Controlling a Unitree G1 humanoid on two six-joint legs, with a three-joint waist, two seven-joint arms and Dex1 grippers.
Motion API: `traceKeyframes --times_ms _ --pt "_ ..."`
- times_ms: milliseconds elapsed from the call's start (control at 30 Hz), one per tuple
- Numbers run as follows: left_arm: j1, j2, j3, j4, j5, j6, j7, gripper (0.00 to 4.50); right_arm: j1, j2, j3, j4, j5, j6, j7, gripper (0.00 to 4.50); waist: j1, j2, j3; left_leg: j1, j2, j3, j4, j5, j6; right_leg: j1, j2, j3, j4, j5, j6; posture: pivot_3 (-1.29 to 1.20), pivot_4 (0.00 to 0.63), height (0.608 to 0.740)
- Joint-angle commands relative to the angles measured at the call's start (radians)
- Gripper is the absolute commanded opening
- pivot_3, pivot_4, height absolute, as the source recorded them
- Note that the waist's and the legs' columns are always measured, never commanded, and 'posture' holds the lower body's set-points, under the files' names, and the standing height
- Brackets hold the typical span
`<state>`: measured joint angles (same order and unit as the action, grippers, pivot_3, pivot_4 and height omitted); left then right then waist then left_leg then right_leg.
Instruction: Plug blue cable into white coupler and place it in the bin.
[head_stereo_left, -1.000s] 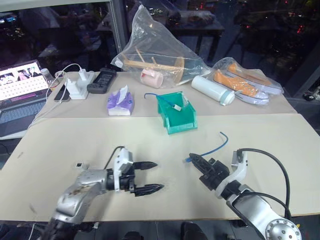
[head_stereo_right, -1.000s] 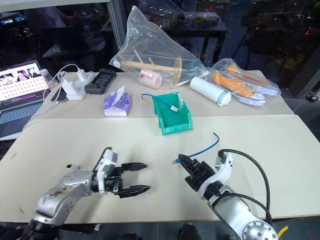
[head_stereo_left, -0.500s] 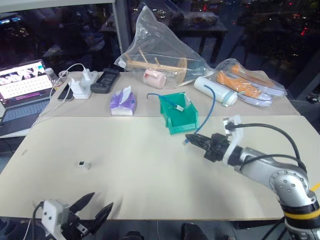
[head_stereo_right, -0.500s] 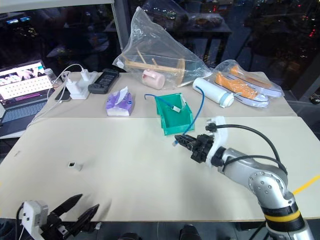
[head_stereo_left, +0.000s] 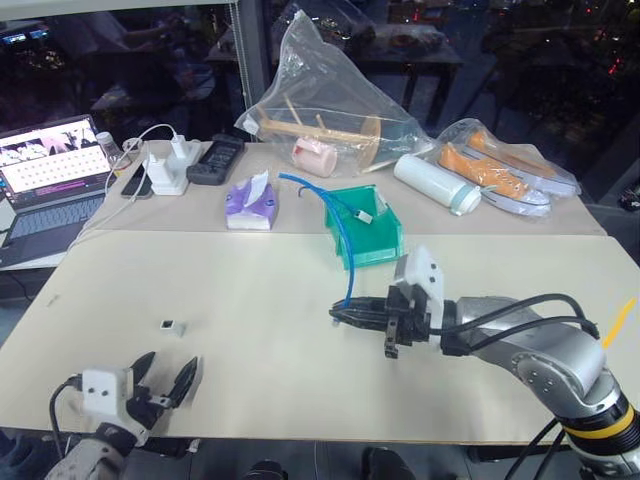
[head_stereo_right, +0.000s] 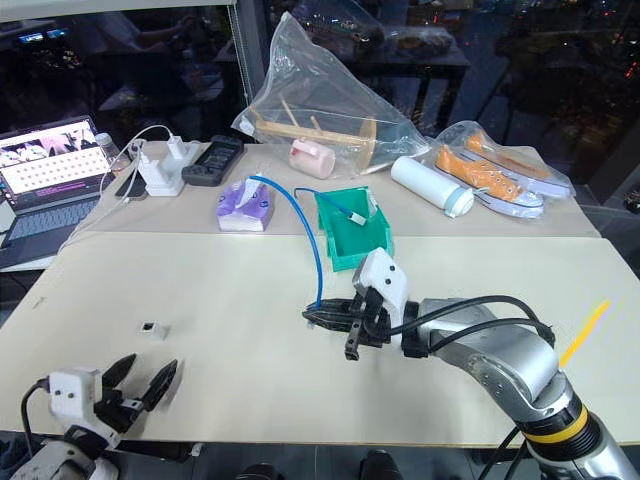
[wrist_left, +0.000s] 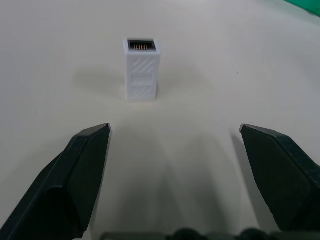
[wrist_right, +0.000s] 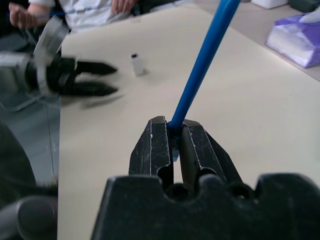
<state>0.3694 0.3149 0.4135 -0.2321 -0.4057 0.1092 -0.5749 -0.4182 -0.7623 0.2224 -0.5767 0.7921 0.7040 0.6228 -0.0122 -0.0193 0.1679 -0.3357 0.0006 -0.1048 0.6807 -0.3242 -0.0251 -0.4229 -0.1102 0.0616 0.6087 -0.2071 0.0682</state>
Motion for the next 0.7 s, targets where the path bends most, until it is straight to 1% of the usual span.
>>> traceKeyframes --times_ms 33,200,267,300,400,433,467,533,567,600,633,700 --pt "-0.097 0.032 -0.007 0.111 0.037 -0.008 0.038 4.48 0.019 -0.016 -0.031 -0.005 -0.066 -0.051 0.065 0.0 0.002 0.0 0.0 0.0 0.0 0.0 0.0 0.0 0.0 0.0 0.0 0.0 0.0 0.0 0.0 0.0 0.15 0.74" --pt "-0.196 0.047 -0.048 0.199 0.088 -0.029 0.055 4.48 0.054 -0.016 -0.06 -0.015 -0.109 -0.052 0.089 0.0 0.003 0.002 -0.001 0.001 0.0 0.0 0.0 0.0 -0.001 0.001 0.0 0.0 0.002 0.0 -0.001 0.0 0.15 0.74" --pt "-0.252 0.045 -0.067 0.248 0.104 -0.026 0.071 4.48 0.076 -0.013 -0.075 -0.033 -0.117 -0.038 0.078 0.0 0.013 0.004 -0.002 0.002 0.0 0.0 0.0 0.001 -0.001 0.001 0.0 0.0 0.002 0.0 0.0 0.0 0.15 0.74" --pt "-0.269 0.046 -0.078 0.267 0.113 -0.033 0.068 3.94 0.084 -0.011 -0.081 -0.042 -0.121 -0.032 0.073 0.0 0.018 0.004 -0.003 0.002 0.0 -0.001 0.0 0.001 -0.001 0.001 0.0 0.0 0.002 0.001 0.0 0.0 0.15 0.74" --pt "-0.281 0.049 -0.104 0.291 0.118 -0.047 0.038 3.07 0.101 -0.007 -0.107 -0.066 -0.109 -0.009 0.058 0.0 0.02 0.005 -0.003 0.002 -0.001 -0.001 0.0 0.001 -0.002 0.001 0.0 0.0 0.002 0.001 -0.001 0.0 0.15 0.74" --pt "-0.279 0.053 -0.111 0.294 0.12 -0.052 0.028 2.63 0.104 -0.008 -0.114 -0.071 -0.106 -0.002 0.053 0.0 0.021 0.006 -0.003 0.002 -0.001 -0.001 0.0 0.001 -0.003 0.002 0.0 0.0 0.002 0.002 0.0 0.0 0.15 0.74" --pt "-0.279 0.056 -0.116 0.297 0.122 -0.056 0.022 2.31 0.106 -0.008 -0.119 -0.076 -0.106 0.002 0.05 0.0 0.022 0.006 -0.003 0.002 -0.001 -0.001 0.0 0.002 -0.003 0.002 0.0 0.0 0.002 0.002 0.0 0.0 0.15 0.74" --pt "-0.291 0.09 -0.146 0.315 0.137 -0.077 -0.033 1.57 0.116 -0.006 -0.139 -0.092 -0.099 0.022 0.029 0.0 0.023 0.006 -0.004 0.002 -0.001 -0.001 0.0 0.002 -0.003 0.002 -0.001 0.0 0.002 0.002 0.0 0.0 0.15 0.74" --pt "-0.321 0.116 -0.173 0.334 0.147 -0.09 -0.074 1.29 0.121 -0.002 -0.148 -0.1 -0.096 0.034 0.015 0.0 0.023 0.006 -0.004 0.002 -0.001 -0.001 0.0 0.002 -0.003 0.002 0.0 0.0 0.002 0.002 0.0 0.0 0.15 0.74" --pt "-0.356 0.138 -0.197 0.356 0.156 -0.101 -0.11 0.91 0.124 0.002 -0.155 -0.107 -0.095 0.044 0.001 0.0 0.026 0.006 -0.004 0.002 -0.001 -0.001 0.0 0.002 -0.003 0.002 -0.001 0.0 0.002 0.002 0.0 0.0 0.15 0.74" --pt "-0.396 0.154 -0.219 0.381 0.162 -0.112 -0.142 0.68 0.127 0.007 -0.158 -0.114 -0.096 0.053 -0.011 0.0 0.029 0.006 -0.004 0.002 -0.001 -0.001 0.0 0.002 -0.003 0.002 -0.001 0.0 0.002 0.002 0.0 0.0 0.15 0.74" --pt "-0.454 0.172 -0.25 0.422 0.171 -0.134 -0.183 0.68 0.129 0.015 -0.162 -0.124 -0.098 0.068 -0.029 0.0 0.03 0.006 -0.004 0.0 -0.002 -0.002 0.0 0.003 -0.006 0.002 -0.001 -0.001 0.002 0.002 0.0 0.0 0.15 0.74"
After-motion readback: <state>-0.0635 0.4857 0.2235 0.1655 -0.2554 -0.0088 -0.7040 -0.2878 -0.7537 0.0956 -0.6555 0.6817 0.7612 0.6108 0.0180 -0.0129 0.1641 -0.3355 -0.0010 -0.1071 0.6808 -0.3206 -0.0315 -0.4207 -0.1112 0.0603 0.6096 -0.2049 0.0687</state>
